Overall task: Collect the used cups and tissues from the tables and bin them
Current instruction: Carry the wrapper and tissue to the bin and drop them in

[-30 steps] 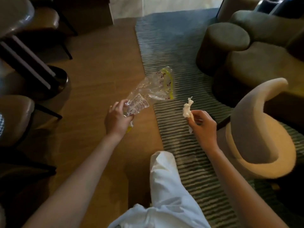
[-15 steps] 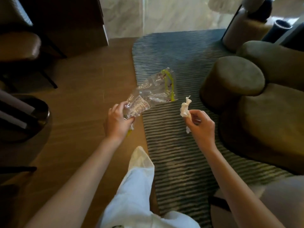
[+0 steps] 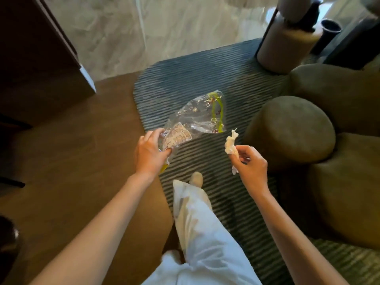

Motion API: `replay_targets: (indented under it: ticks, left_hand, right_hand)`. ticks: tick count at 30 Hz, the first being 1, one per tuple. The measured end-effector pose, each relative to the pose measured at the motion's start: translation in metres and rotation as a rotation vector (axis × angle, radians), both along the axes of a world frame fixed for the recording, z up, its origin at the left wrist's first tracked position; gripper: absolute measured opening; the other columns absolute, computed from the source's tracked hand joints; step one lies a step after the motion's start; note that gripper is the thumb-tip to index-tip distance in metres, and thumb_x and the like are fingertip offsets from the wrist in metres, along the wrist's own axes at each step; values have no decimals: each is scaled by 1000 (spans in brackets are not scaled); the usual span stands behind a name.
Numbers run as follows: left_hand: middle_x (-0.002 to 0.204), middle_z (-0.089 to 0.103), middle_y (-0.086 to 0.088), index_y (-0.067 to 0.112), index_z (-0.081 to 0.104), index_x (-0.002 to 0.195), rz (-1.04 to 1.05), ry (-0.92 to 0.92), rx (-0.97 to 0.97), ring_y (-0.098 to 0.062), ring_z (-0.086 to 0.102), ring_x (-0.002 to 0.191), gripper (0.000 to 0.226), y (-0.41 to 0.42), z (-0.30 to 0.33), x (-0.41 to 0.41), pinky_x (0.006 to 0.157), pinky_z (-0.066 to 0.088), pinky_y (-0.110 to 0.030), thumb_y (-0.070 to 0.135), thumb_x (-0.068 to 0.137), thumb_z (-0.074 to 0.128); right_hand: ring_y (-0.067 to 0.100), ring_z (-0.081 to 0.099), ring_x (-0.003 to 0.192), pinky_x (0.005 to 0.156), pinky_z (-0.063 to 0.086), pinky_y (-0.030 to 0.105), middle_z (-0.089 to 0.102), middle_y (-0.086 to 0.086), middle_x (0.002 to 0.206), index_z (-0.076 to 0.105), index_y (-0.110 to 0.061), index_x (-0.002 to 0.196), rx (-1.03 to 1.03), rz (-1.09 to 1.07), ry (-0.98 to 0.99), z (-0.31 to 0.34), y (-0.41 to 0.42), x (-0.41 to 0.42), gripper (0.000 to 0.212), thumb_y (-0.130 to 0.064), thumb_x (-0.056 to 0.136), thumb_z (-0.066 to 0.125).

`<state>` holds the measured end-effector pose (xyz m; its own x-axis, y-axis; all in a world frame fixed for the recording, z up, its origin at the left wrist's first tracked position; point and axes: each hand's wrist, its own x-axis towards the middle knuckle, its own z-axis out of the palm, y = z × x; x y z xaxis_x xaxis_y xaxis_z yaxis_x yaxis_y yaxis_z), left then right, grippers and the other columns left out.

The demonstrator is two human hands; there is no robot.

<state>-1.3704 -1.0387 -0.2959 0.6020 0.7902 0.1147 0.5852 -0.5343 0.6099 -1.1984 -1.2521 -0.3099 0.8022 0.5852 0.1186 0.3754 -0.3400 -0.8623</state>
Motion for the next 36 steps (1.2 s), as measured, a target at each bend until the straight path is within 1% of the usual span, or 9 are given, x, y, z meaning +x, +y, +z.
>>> replay_targets:
  ticks: [3,8,11,14,18,21,27,32,36]
  left_hand:
    - [114,62,-1,19,55,125,-13,33,13,-24,53,106,55,86,2,82,83,41,-32,25,74,77]
    - [113,62,-2,19,56,124,-69,53,37,-24,55,106,54,212,17,204,84,44,-35,26,75,77]
    - [113,63,-3,19,56,124,-46,52,30,-25,55,105,55,285,20,266,83,44,-37,26,74,78]
    - [111,64,-4,18,57,122,-42,41,17,-27,56,104,56,368,13,337,84,44,-38,24,72,79]
    - [110,64,-5,18,57,122,-94,17,19,-27,56,101,57,488,-5,447,82,46,-40,25,71,80]
    - [106,65,-5,17,58,121,-130,35,-20,-27,57,98,56,570,-5,533,82,48,-43,23,70,81]
    - [103,65,-3,20,59,119,-281,76,-2,-27,58,97,51,680,9,709,75,47,-38,21,72,78]
    - [105,65,-3,19,59,120,-410,70,6,-26,59,98,51,750,-3,877,72,44,-33,21,73,78]
    - [108,65,-2,19,58,121,-470,74,20,-25,58,102,51,797,1,1036,76,48,-35,22,74,77]
  right_hand:
    - [2,63,84,73,53,18,66,-12,91,68,-26,99,18,-44,60,-4,82,79,13,-32,87,69]
    - [7,64,77,71,56,28,68,-4,88,69,-20,96,71,-108,124,13,213,200,11,-21,85,70]
    - [8,63,73,69,57,32,68,-1,86,67,-21,94,47,-89,71,23,290,265,12,-16,84,71]
    - [7,65,80,71,57,31,68,-2,91,65,-26,96,28,-65,50,21,369,338,17,-18,83,72]
    - [8,66,81,73,57,28,68,-2,92,68,-19,96,37,-108,-21,5,478,438,14,-18,83,72]
    - [11,67,80,73,57,28,69,2,92,69,-14,97,17,-212,21,3,548,505,15,-17,82,73]
    - [7,66,80,69,53,13,69,1,93,68,-12,99,-47,-335,-19,15,638,635,19,-16,81,74]
    - [9,65,83,76,55,27,68,0,92,68,-14,99,-64,-476,47,6,700,776,16,-20,84,72]
    - [7,66,85,77,56,31,69,-1,93,69,-18,97,-10,-539,83,2,746,915,14,-25,85,71]
